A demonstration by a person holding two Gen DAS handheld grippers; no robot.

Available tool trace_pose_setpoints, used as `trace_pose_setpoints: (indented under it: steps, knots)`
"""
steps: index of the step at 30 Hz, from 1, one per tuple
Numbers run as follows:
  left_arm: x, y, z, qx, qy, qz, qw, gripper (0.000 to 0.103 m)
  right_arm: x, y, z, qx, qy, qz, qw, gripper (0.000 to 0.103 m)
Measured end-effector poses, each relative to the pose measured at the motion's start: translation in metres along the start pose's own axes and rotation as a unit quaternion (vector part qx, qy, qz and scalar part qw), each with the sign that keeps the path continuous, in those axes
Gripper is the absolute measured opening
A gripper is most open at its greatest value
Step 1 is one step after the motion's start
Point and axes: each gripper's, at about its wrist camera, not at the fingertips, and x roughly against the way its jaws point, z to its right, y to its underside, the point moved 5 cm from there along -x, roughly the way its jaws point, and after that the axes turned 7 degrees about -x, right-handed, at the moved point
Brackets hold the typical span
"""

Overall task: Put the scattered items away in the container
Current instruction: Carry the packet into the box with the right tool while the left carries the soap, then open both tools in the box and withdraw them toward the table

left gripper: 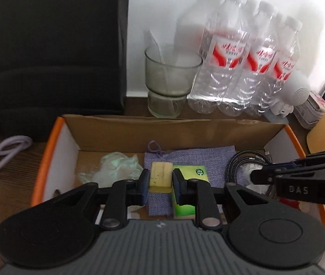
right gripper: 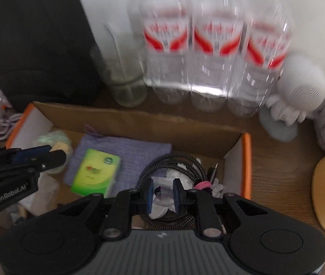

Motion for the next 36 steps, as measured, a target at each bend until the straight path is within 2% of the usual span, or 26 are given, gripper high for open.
trace_pose_setpoints:
  steps: [3,5,6,9,11,12,14,17,18,20,21,22,24,25,27,28,30,32,36]
  knots:
    - [0.001,0.001,-0.003,-0.007,-0.001,0.009,0.9999,0.031,-0.006,-0.004,0.001,-0.021,-0.014,-0.005,1.000,0.019]
    - [0.008,0.000,-0.007,-0.006,0.000,0.013,0.9999,0.032,-0.003,-0.007,0.001,-0.020,-0.010,-0.007,1.000,0.027]
    - [0.014,-0.002,-0.009,-0.001,-0.002,0.016,0.9999,0.032,0.001,-0.010,0.002,-0.020,-0.006,-0.001,1.000,0.028]
    - [0.034,-0.008,-0.014,0.000,-0.009,0.022,0.9997,0.032,0.021,-0.016,0.005,-0.031,-0.007,0.015,0.999,0.029]
    - [0.048,-0.010,-0.016,0.002,-0.012,0.016,0.9998,0.038,0.037,-0.016,0.003,-0.032,-0.005,0.023,0.999,0.030]
    - [0.055,-0.009,-0.016,0.003,-0.014,0.011,0.9998,0.044,0.046,-0.014,0.000,-0.029,-0.004,0.025,0.999,0.031]
    - [0.069,-0.007,-0.016,0.005,-0.020,0.003,0.9998,0.047,0.064,-0.011,-0.007,-0.022,-0.003,0.028,0.999,0.041]
    - [0.090,0.002,-0.013,0.006,-0.031,-0.005,0.9995,0.050,0.091,-0.004,-0.017,-0.013,0.000,0.031,0.999,0.046]
    - [0.097,0.006,-0.012,0.005,-0.034,-0.007,0.9994,0.054,0.099,0.001,-0.021,-0.010,-0.001,0.032,0.999,0.047]
    - [0.113,0.013,-0.011,0.004,-0.041,-0.006,0.9991,0.065,0.111,0.010,-0.028,-0.001,0.001,0.035,0.999,0.059]
    - [0.121,0.018,-0.010,0.004,-0.047,0.000,0.9989,0.074,0.116,0.016,-0.031,0.006,0.009,0.038,0.999,0.062]
    - [0.130,0.023,-0.010,0.007,-0.053,0.010,0.9985,0.084,0.121,0.022,-0.035,0.013,0.016,0.041,0.999,0.066]
    - [0.148,0.036,-0.009,0.014,-0.068,0.040,0.9968,0.087,0.130,0.037,-0.040,0.024,0.020,0.048,0.998,0.067]
    - [0.159,0.043,-0.009,0.018,-0.072,0.068,0.9949,0.091,0.134,0.044,-0.041,0.025,0.020,0.055,0.998,0.067]
    - [0.180,0.060,-0.007,0.020,-0.074,0.136,0.9877,0.101,0.149,0.060,-0.046,0.028,0.024,0.104,0.994,0.068]
    - [0.191,0.070,-0.006,0.019,-0.074,0.176,0.9814,0.102,0.157,0.070,-0.049,0.031,0.030,0.143,0.989,0.069]
    - [0.207,0.091,-0.002,0.011,-0.081,0.245,0.9660,0.103,0.174,0.094,-0.053,0.032,0.050,0.237,0.970,0.077]
    - [0.213,0.109,0.003,-0.002,-0.100,0.268,0.9583,0.103,0.183,0.119,-0.060,0.040,0.053,0.301,0.951,0.082]
    - [0.218,0.130,0.008,-0.007,-0.105,0.265,0.9586,0.103,0.186,0.151,-0.071,0.048,0.038,0.331,0.942,0.082]
